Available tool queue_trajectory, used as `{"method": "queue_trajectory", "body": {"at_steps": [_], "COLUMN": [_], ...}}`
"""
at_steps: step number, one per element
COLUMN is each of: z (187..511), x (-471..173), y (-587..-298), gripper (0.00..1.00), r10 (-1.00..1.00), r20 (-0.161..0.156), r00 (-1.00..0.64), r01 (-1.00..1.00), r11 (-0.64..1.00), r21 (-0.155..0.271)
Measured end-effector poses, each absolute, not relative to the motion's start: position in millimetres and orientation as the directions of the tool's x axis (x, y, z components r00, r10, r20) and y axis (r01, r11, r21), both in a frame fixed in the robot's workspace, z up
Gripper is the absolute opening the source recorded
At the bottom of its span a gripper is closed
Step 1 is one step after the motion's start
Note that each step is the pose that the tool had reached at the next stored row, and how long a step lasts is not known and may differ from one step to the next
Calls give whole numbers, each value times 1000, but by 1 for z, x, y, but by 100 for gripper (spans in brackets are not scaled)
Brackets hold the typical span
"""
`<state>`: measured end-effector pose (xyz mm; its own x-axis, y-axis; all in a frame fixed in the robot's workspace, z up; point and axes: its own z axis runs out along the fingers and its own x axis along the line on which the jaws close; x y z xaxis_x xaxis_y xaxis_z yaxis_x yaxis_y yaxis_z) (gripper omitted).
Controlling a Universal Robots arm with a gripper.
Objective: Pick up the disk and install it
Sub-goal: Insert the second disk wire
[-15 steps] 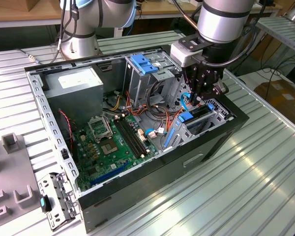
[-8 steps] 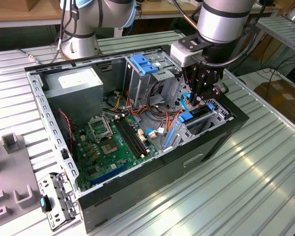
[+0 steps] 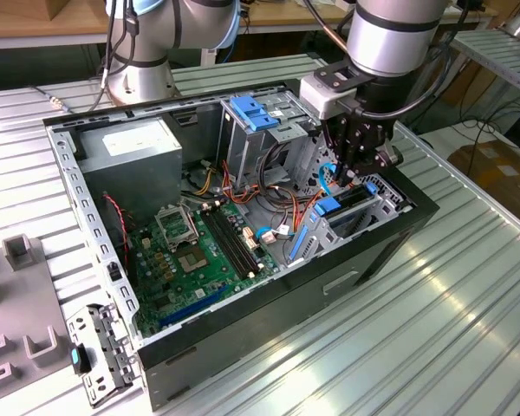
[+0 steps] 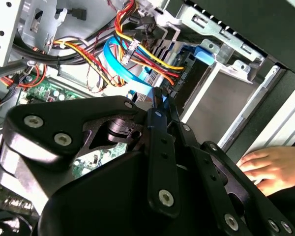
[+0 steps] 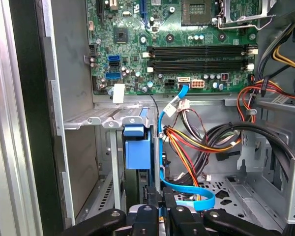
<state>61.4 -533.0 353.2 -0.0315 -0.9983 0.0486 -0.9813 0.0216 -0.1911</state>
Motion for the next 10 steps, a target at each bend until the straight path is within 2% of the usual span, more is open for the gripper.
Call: {"method": "queue_trajectory", "body": {"at_steps": [4, 10], "z": [352, 351], "x": [60, 59], "y": [-539, -545], "gripper": [16, 16], "r10": [-999, -999], "r20": [35, 34], "r00": [-32, -32], "r01": [-980, -980], "r11": [24, 24], "r21": [-199, -198]}}
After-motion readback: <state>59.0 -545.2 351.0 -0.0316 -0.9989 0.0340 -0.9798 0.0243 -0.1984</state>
